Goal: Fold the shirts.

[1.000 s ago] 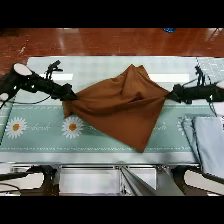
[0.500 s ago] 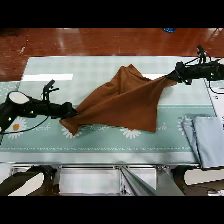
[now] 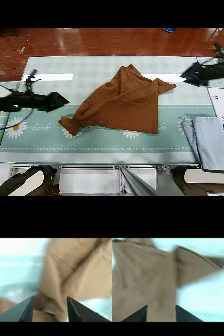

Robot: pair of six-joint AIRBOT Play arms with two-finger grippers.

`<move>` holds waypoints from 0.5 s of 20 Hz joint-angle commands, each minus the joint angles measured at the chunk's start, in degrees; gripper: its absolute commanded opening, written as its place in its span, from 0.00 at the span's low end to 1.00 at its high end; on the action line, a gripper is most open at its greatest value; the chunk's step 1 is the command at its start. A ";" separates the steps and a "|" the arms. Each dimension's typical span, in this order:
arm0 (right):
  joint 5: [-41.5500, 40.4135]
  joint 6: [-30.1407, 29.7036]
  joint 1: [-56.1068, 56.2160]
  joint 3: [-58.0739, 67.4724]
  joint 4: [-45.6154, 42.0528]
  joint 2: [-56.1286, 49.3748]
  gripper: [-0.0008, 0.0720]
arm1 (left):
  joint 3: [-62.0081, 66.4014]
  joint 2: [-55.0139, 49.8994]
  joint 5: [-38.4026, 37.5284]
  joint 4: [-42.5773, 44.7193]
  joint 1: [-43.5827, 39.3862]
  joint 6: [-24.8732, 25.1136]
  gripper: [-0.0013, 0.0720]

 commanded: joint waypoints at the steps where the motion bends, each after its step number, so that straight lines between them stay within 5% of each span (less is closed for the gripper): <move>1: 0.31 0.13 -7.21 -12.07 -7.34 10.62 0.57 | 1.62 -0.74 -3.72 3.26 8.39 -2.10 0.71; 5: -4.90 -4.13 -7.89 -34.84 -0.24 20.31 0.57 | -0.52 -10.08 -8.41 -4.15 5.22 3.17 0.71; 10: -4.31 -6.05 -7.76 -46.88 2.91 22.16 0.57 | 0.13 -21.77 -9.86 -19.58 -3.19 12.26 0.71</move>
